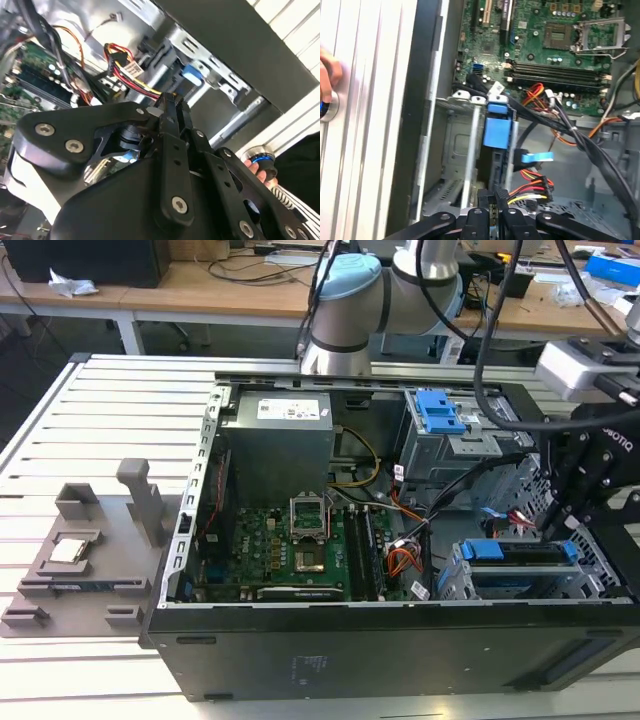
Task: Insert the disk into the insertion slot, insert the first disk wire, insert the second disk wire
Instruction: 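Insert the first disk wire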
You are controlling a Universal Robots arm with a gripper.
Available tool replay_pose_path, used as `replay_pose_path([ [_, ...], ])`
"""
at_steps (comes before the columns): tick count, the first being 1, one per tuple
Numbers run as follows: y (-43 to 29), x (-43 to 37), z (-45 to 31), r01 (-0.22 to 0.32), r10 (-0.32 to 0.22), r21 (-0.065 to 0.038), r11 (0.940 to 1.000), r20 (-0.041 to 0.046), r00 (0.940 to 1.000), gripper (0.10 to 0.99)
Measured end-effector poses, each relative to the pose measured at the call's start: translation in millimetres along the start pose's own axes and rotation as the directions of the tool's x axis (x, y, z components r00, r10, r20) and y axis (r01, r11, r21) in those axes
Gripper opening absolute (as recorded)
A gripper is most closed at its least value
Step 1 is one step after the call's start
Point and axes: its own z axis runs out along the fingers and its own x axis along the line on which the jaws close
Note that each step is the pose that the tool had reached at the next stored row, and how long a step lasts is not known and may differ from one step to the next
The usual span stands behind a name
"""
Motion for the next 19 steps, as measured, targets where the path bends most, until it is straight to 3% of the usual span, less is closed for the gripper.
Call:
replay_pose_path([
  [5,0.2,0.4,5.8,-0.090,0.090,-0.009,0.9959,0.0037,0.9959,0.169],
  [8,4.7,-0.3,6.7,-0.094,0.094,-0.009,0.9955,0.0284,0.9951,0.169],
  [9,4.7,-0.4,7.4,-0.094,0.094,-0.009,0.9955,0.0303,0.9951,0.169],
  [11,4.3,-1.8,13.1,-0.095,0.095,-0.009,0.9954,0.0305,0.9950,0.169],
  [19,0.1,-4.3,13.2,-0.095,0.095,-0.009,0.9955,0.0310,0.9950,0.169],
])
